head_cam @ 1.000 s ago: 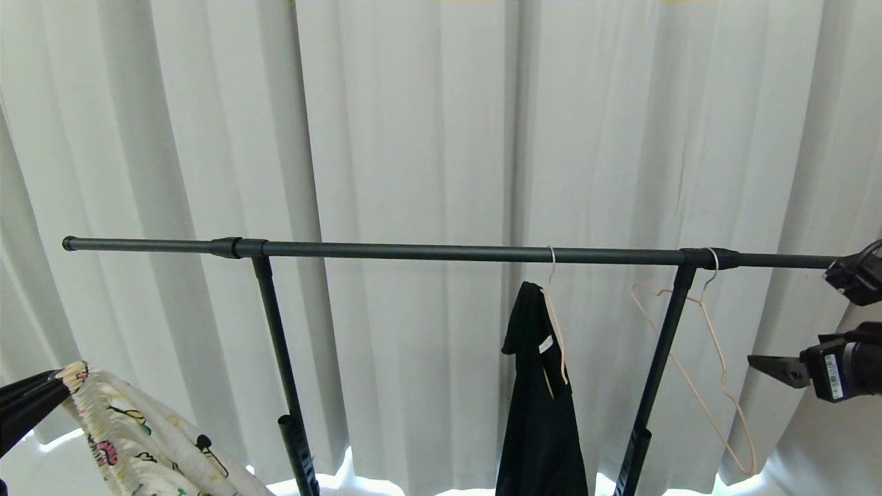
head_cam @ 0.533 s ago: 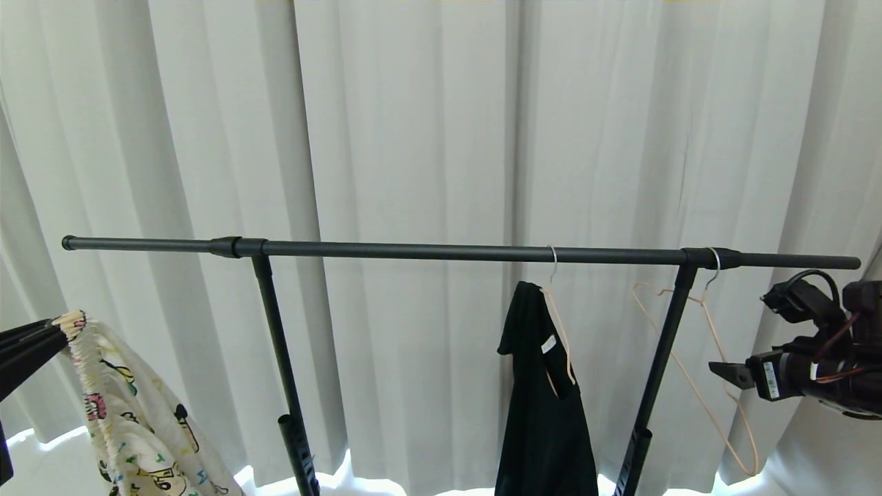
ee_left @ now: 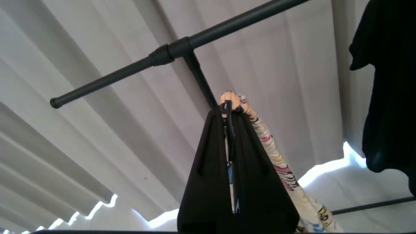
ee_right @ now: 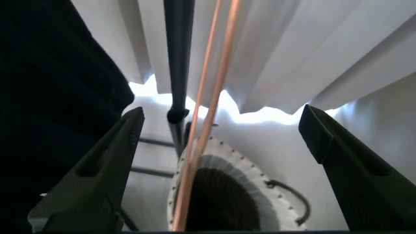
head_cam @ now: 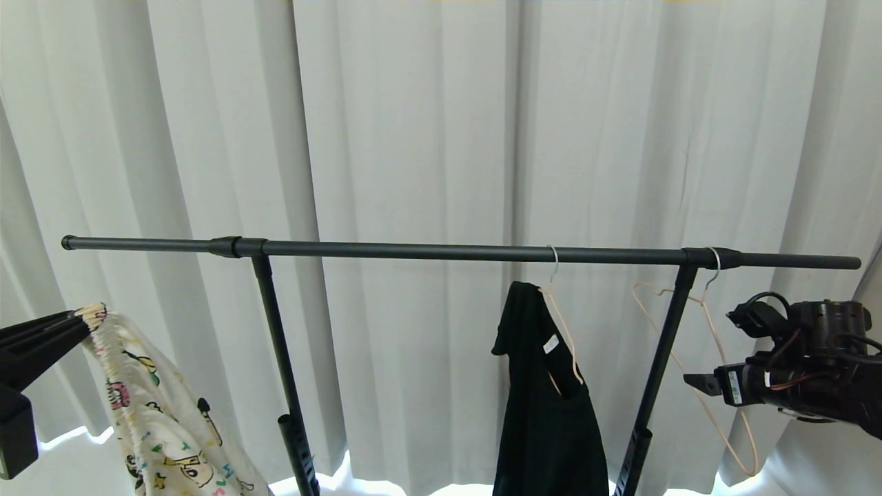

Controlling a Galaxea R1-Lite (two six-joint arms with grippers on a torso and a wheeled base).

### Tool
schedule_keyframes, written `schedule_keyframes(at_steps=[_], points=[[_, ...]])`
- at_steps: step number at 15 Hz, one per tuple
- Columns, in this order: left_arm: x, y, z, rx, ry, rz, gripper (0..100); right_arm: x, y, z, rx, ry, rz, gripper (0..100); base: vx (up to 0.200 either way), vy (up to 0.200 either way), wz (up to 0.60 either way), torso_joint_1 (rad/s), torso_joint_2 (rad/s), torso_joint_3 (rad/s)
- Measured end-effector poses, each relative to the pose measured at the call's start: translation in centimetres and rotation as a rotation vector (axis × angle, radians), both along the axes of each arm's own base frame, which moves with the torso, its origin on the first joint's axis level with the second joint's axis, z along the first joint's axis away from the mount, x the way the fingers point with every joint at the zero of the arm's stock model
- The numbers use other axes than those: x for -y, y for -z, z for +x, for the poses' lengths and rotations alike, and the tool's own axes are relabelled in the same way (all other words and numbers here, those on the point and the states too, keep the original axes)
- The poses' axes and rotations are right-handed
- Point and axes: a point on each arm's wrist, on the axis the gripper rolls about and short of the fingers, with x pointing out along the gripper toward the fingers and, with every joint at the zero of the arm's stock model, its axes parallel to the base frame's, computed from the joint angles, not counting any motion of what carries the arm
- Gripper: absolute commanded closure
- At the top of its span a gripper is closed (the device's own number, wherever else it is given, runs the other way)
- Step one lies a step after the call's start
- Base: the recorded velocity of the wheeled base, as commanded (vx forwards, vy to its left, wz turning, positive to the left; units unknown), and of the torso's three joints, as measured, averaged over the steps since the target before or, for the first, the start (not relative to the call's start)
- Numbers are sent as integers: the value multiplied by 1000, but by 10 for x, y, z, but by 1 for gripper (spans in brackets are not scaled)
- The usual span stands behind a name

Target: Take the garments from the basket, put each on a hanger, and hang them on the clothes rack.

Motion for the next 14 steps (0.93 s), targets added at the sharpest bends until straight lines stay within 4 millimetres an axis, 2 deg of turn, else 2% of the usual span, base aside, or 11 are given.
schedule_keyframes(at_steps=[5,6,14], points=[[5,0,14,-8,0,4,100,0,3,10,0,42,56,0,0,0,0,0,0,0],[6,-1,16,-5,0,2,100,0,3,10,-1,39,59,100,0,0,0,0,0,0],[8,1,21,-20,-1,9,100,0,0,14,52,37,69,100,0,0,0,0,0,0]])
